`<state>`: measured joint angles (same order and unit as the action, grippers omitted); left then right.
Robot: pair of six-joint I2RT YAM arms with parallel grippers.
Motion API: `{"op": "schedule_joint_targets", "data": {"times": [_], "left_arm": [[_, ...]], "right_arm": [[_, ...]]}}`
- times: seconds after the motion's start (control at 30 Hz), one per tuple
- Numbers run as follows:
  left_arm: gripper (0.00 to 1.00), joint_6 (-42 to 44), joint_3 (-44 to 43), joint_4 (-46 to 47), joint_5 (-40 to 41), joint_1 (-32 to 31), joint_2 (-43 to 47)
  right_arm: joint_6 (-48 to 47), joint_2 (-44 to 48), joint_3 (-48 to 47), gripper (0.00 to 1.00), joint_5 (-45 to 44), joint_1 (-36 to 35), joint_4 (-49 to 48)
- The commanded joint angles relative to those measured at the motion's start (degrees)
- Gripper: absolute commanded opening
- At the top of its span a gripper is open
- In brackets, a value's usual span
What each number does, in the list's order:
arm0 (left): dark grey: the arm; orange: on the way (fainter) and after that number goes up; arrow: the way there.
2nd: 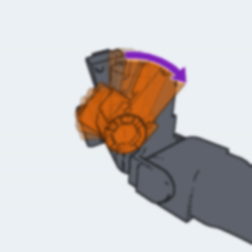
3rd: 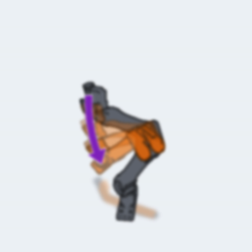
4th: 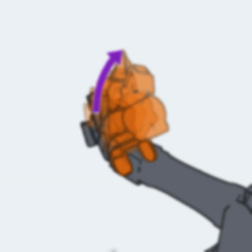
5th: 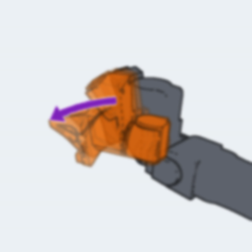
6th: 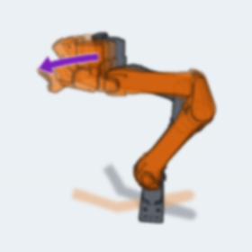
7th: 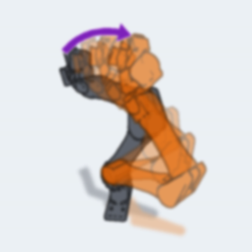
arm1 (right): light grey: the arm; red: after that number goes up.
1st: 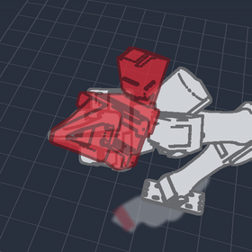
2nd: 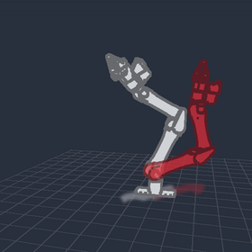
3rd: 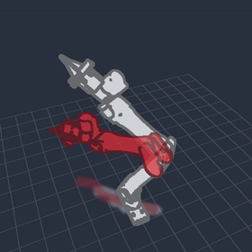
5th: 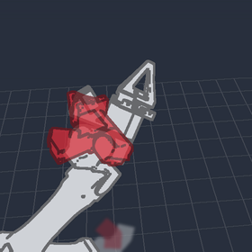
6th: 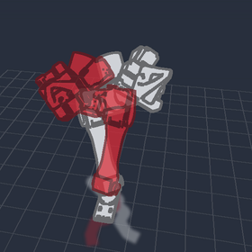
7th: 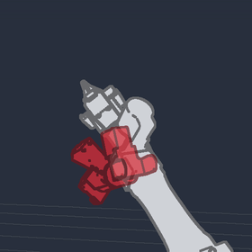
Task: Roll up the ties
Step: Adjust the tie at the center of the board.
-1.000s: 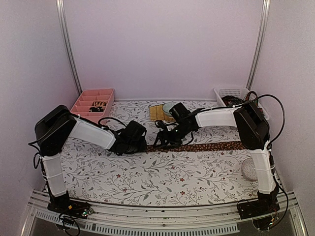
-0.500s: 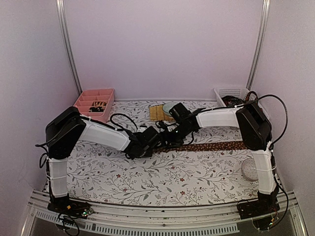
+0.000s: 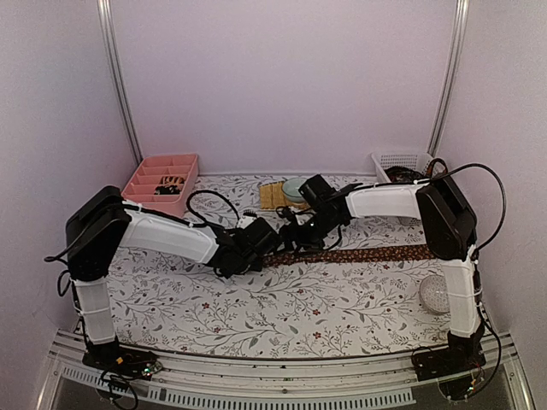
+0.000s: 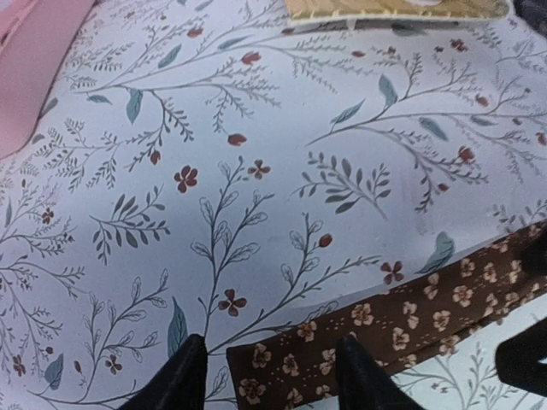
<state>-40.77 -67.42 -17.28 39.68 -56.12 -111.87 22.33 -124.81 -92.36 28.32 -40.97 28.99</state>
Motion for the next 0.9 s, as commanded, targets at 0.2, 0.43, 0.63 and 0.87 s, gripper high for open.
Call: {"op": "schedule_joint_targets", "data": {"times": [0.2,0.43,0.63,0.87], "left_arm": [[0.71,-3.8,7.6,8.6,-6.2,3.0,9.6],[0.74,-4.8,13.3,10.3,-7.9,4.7,12.7],[0.84,-3.1,15.5,12.4,-8.5,5.3,13.9],[0.86,-0.3,16.3,14.9,-8.7,5.4,14.9]], "right_arm": [[2.7,4.2,-5.2,0.78,6.3,0.7,-1.3],[-2.9,3.8,-6.2,0.77,1.1,1.7,3.6],[-16.7,9.6,-4.6,0.77,2.9,8.4,16.0],[-28.4,24.4,7.2,0.78,1.1,20.2,22.8]]}}
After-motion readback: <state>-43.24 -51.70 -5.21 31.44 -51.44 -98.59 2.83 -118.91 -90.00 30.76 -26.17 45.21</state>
